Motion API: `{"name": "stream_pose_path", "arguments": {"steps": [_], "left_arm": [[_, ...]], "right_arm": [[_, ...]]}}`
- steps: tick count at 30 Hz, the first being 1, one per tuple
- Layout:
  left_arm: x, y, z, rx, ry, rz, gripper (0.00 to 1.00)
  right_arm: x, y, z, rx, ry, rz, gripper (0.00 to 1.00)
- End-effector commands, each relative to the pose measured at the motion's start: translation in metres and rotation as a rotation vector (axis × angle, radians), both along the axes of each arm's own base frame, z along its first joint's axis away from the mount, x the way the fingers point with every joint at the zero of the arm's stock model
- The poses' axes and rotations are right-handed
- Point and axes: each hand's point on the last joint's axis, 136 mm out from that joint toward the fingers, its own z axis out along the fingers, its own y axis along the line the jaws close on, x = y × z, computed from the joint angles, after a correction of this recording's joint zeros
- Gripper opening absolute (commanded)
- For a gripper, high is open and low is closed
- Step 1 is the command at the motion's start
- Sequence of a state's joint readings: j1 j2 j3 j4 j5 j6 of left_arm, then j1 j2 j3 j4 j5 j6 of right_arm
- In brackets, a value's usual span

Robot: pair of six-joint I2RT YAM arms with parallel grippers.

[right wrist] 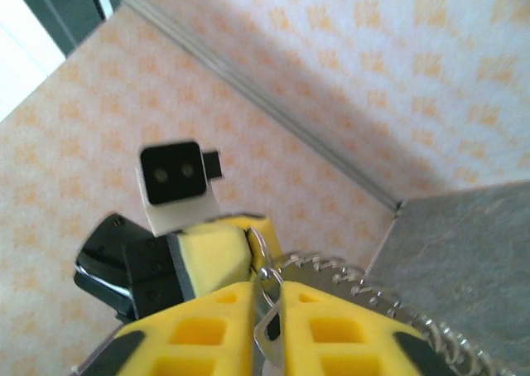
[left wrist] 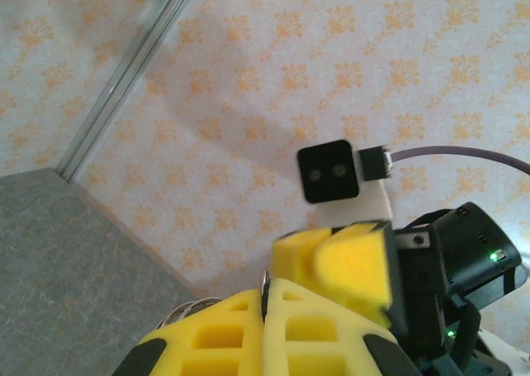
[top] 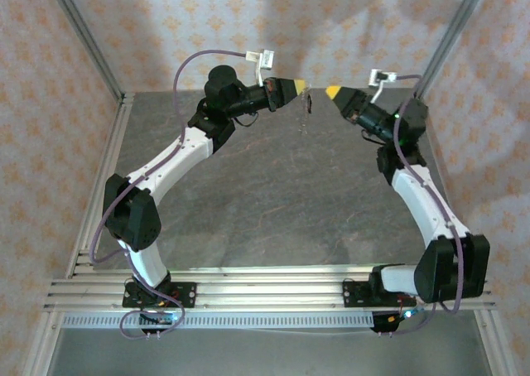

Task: Put the keys on the keyring

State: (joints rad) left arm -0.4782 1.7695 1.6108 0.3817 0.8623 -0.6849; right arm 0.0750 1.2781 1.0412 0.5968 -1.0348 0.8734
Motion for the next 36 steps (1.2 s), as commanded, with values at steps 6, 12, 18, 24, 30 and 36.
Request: {"name": "stream_pose_path", "arguments": {"steps": [6, 12, 18, 24, 30, 36], "left_arm": [[-0.023, 0.003, 0.047, -0.094, -0.101, -0.028, 0.00], [-0.024, 0.001, 0.049, -0.099, -0.102, -0.033, 0.00], [-0.025, 0.000, 0.051, -0.099, -0.105, -0.035, 0.00], [-0.025, -0.001, 0.051, -0.098, -0.103, -0.036, 0.00], [-0.024, -0.002, 0.050, -0.098, -0.102, -0.035, 0.00], [-0.023, -0.002, 0.050, -0.098, -0.103, -0.032, 0.00]], "right_arm": [[-0.008, -0.004, 0.020, 0.040, -0.072, 0.018, 0.41], [-0.004, 0.014, 0.019, 0.061, -0.074, 0.067, 0.42], [-0.007, 0.028, 0.016, 0.059, -0.074, 0.098, 0.37], [-0.007, 0.031, 0.011, 0.060, -0.067, 0.105, 0.30], [-0.009, 0.036, 0.010, 0.064, -0.067, 0.124, 0.28], [-0.010, 0.038, 0.004, 0.062, -0.056, 0.133, 0.17]]}}
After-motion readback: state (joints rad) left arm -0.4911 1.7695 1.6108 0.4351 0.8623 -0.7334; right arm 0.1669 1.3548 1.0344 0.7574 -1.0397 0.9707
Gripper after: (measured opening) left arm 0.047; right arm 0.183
